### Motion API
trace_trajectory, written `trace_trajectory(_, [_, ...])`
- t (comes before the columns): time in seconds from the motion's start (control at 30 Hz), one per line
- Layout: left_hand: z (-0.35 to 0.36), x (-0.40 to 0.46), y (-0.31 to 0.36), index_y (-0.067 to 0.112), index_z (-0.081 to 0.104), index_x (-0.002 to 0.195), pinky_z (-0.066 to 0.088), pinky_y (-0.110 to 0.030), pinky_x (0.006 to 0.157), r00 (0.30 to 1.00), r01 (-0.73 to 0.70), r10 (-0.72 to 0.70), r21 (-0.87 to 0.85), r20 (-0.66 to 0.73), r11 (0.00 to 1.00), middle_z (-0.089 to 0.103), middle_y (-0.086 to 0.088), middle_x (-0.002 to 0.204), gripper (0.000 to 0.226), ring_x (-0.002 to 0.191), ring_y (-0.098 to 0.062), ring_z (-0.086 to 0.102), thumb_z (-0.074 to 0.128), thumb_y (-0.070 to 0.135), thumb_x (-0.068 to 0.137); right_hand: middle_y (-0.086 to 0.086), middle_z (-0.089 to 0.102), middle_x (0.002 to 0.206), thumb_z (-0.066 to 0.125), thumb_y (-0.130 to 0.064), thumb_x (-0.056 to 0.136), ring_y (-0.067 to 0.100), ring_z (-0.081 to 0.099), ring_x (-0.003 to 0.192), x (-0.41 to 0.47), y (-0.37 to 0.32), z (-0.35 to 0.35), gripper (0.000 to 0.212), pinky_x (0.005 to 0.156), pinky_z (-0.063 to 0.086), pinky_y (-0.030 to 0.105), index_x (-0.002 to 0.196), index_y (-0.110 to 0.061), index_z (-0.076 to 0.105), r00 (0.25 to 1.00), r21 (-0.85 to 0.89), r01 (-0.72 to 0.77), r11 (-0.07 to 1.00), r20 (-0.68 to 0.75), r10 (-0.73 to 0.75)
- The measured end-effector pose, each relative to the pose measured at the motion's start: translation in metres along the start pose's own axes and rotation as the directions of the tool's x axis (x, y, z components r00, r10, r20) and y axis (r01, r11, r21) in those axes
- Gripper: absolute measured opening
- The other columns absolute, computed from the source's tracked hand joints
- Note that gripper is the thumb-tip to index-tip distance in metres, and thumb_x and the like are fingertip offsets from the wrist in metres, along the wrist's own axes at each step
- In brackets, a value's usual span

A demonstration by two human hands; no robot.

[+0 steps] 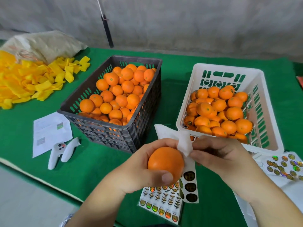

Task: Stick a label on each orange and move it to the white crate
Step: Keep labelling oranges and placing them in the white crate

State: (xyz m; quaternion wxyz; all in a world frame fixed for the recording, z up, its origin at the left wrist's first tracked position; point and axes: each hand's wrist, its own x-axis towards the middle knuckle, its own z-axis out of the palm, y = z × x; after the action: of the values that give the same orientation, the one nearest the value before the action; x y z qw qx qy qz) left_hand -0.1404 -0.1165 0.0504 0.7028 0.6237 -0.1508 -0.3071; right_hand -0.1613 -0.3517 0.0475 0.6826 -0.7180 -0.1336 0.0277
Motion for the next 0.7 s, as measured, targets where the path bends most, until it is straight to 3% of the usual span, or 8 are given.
trace_trajectory(0.07, [-0.006, -0.002, -0.004, 0.029, 0.065, 0.127, 0.054, -0.056, 0.088, 0.997, -0.020, 0.020, 0.004, 0.068, 1.000, 0.068, -0.005, 0.119, 0.077, 0.106, -0.033, 0.067, 0.093, 0.060, 0.063, 0.011, 0.078, 0.090, 0.093, -0.056, 0.068, 0.020, 0.072, 0.080, -0.005, 0.007, -0.003, 0.051, 0.074, 0.057, 0.025, 0.096, -0.015, 0.084, 0.989, 0.252, -0.151, 0.956, 0.039, 0.145])
trace_trajectory(0.13, [-0.008, -0.004, -0.008, 0.014, 0.059, 0.135, 0.050, -0.066, 0.091, 0.994, -0.009, 0.011, -0.019, 0.106, 1.000, 0.063, -0.018, 0.121, 0.090, 0.108, -0.043, 0.063, 0.094, 0.057, 0.064, 0.015, 0.076, 0.086, 0.094, -0.055, 0.065, 0.025, 0.069, 0.077, -0.008, 0.011, -0.002, 0.053, 0.071, 0.058, 0.030, 0.095, -0.012, 0.083, 0.980, 0.309, -0.191, 0.932, -0.001, 0.201])
trace_trajectory(0.23, [-0.005, -0.003, -0.013, 0.030, 0.066, 0.131, 0.055, -0.060, 0.092, 1.000, -0.005, 0.005, -0.010, -0.002, 1.000, 0.059, -0.014, 0.133, 0.087, 0.112, -0.040, 0.065, 0.096, 0.061, 0.055, 0.009, 0.072, 0.074, 0.077, -0.030, 0.088, 0.021, 0.064, 0.068, -0.009, 0.012, 0.003, 0.013, 0.066, 0.055, 0.026, 0.094, -0.020, 0.083, 0.947, 0.130, -0.091, 0.987, -0.294, 0.127])
trace_trajectory(0.33, [0.007, 0.006, -0.018, 0.034, 0.069, 0.127, 0.058, -0.044, 0.093, 0.991, -0.060, 0.044, -0.130, -0.124, 0.990, 0.068, -0.005, 0.126, 0.081, 0.112, -0.031, 0.068, 0.096, 0.061, 0.055, -0.005, 0.075, 0.077, 0.068, -0.022, 0.100, 0.005, 0.070, 0.070, -0.015, 0.005, 0.008, 0.012, 0.069, 0.055, 0.015, 0.100, -0.028, 0.079, 0.778, -0.144, 0.105, 0.984, -0.604, -0.171])
trace_trajectory(0.4, [0.016, 0.014, -0.020, 0.026, 0.067, 0.131, 0.057, -0.037, 0.093, 0.982, -0.082, 0.032, -0.266, -0.188, 0.960, 0.071, -0.008, 0.125, 0.086, 0.112, -0.029, 0.069, 0.095, 0.060, 0.057, -0.016, 0.076, 0.087, 0.066, -0.034, 0.099, -0.007, 0.070, 0.086, -0.018, -0.001, 0.024, 0.011, 0.078, 0.049, 0.004, 0.106, -0.033, 0.074, 0.778, -0.481, 0.160, 0.862, -0.476, -0.410])
trace_trajectory(0.47, [0.022, 0.017, -0.023, 0.011, 0.057, 0.141, 0.056, -0.036, 0.095, 0.981, -0.106, 0.042, -0.346, -0.188, 0.932, 0.067, -0.016, 0.128, 0.096, 0.116, -0.029, 0.066, 0.090, 0.061, 0.065, -0.011, 0.071, 0.099, 0.064, -0.026, 0.099, -0.007, 0.064, 0.096, -0.018, 0.003, 0.039, 0.017, 0.084, 0.044, 0.003, 0.109, -0.021, 0.077, 0.815, -0.679, 0.226, 0.699, -0.261, -0.517])
trace_trajectory(0.6, [0.026, 0.018, -0.023, 0.013, 0.053, 0.145, 0.054, -0.044, 0.106, 0.948, -0.092, -0.049, -0.420, -0.313, 0.903, 0.068, -0.019, 0.133, 0.091, 0.127, -0.034, 0.063, 0.074, 0.068, 0.076, 0.007, 0.068, 0.106, 0.061, -0.019, 0.100, 0.018, 0.066, 0.098, -0.012, 0.013, 0.047, 0.024, 0.081, 0.052, 0.027, 0.111, -0.005, 0.078, 0.842, -0.719, 0.257, 0.646, -0.161, -0.515])
trace_trajectory(0.7, [0.025, 0.020, -0.021, 0.013, 0.060, 0.138, 0.057, -0.043, 0.101, 0.929, 0.007, -0.213, -0.560, -0.304, 0.828, 0.070, -0.020, 0.129, 0.081, 0.120, -0.032, 0.068, 0.062, 0.065, 0.076, 0.005, 0.063, 0.121, 0.065, -0.031, 0.097, 0.020, 0.064, 0.110, -0.014, 0.017, 0.044, 0.041, 0.089, 0.052, 0.030, 0.130, -0.006, 0.071, 0.886, -0.729, 0.259, 0.634, -0.082, -0.456])
